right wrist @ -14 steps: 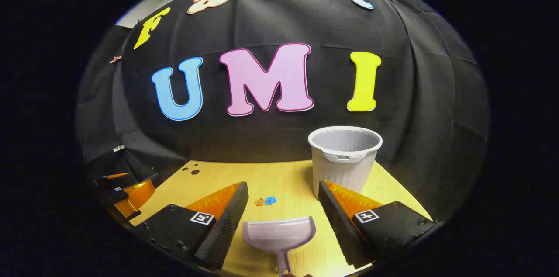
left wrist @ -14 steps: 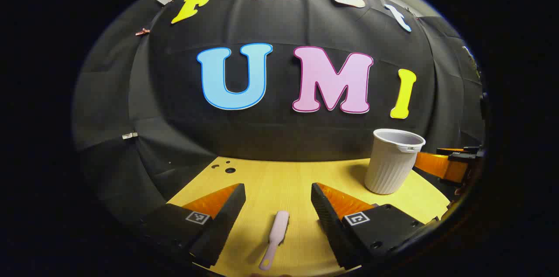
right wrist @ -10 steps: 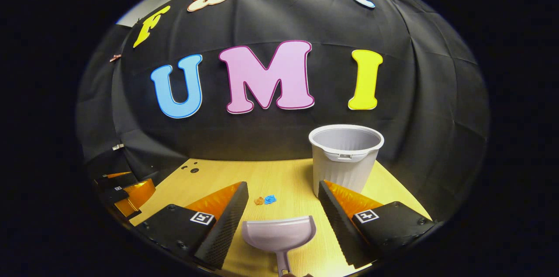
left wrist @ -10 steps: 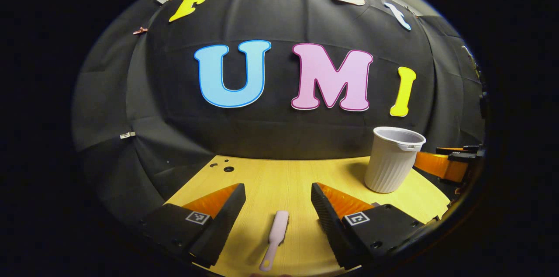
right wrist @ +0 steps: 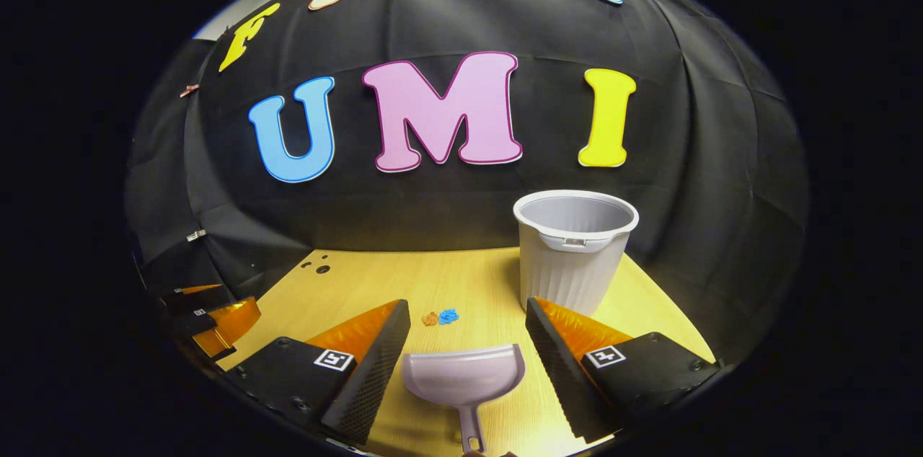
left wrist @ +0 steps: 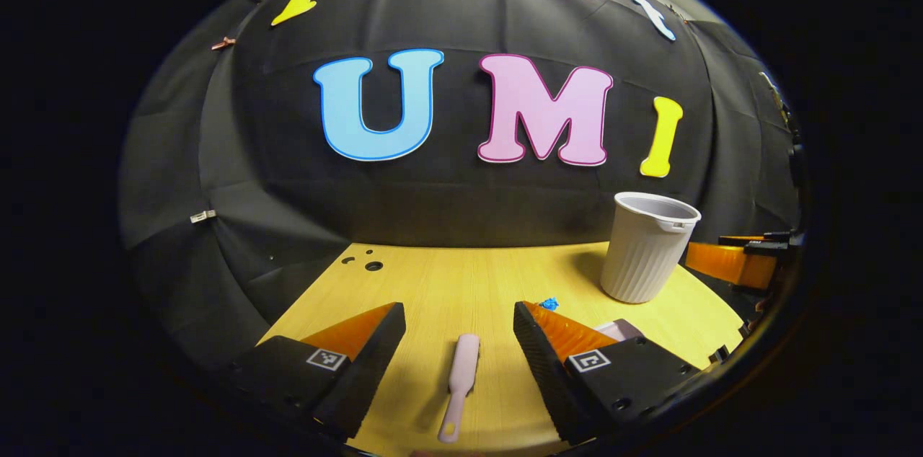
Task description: Pick up the small broom and dustpan from the desktop, sweep the trash into the dustpan with the broom, and then empty the trash into the garbage bin.
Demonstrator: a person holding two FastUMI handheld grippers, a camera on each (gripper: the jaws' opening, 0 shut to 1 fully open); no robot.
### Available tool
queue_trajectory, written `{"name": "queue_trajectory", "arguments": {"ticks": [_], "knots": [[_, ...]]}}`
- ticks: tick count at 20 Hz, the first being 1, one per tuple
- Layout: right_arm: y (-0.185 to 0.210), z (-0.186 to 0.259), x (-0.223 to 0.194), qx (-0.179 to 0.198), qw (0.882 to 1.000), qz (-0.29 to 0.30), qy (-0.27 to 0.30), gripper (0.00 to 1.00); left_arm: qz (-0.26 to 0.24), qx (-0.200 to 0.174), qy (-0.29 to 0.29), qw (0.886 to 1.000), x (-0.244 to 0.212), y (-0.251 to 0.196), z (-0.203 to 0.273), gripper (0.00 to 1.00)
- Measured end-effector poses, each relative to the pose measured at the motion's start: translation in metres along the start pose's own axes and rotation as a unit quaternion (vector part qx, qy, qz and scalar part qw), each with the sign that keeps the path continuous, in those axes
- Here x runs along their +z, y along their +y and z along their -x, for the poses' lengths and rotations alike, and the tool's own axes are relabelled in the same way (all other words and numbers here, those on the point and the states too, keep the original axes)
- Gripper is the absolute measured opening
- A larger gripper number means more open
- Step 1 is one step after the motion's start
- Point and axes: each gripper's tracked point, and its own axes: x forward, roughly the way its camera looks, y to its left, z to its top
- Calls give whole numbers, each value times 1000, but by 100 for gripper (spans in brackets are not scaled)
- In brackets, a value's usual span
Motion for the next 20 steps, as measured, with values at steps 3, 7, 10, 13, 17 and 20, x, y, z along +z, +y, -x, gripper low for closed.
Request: {"name": "queue_trajectory", "arguments": {"ticks": [3,7,10,13,17,20], "knots": [[1,-1,-6,3,1000,2,12,100,4,-10,20,1000,-14,0,-3,96],[0,1,-12,6,1000,7,21,100,7,-22,61,998,-39,2,-13,96],[-4,2,-20,6,999,10,34,100,8,-30,109,994,-64,4,-26,96],[-8,4,-30,6,999,11,48,100,15,-38,167,985,-102,8,-33,96],[-14,8,-43,3,998,10,68,100,22,-42,233,971,-145,9,-46,96],[-14,9,-55,1,997,7,82,100,10,-45,280,959,-175,12,-54,96]]}}
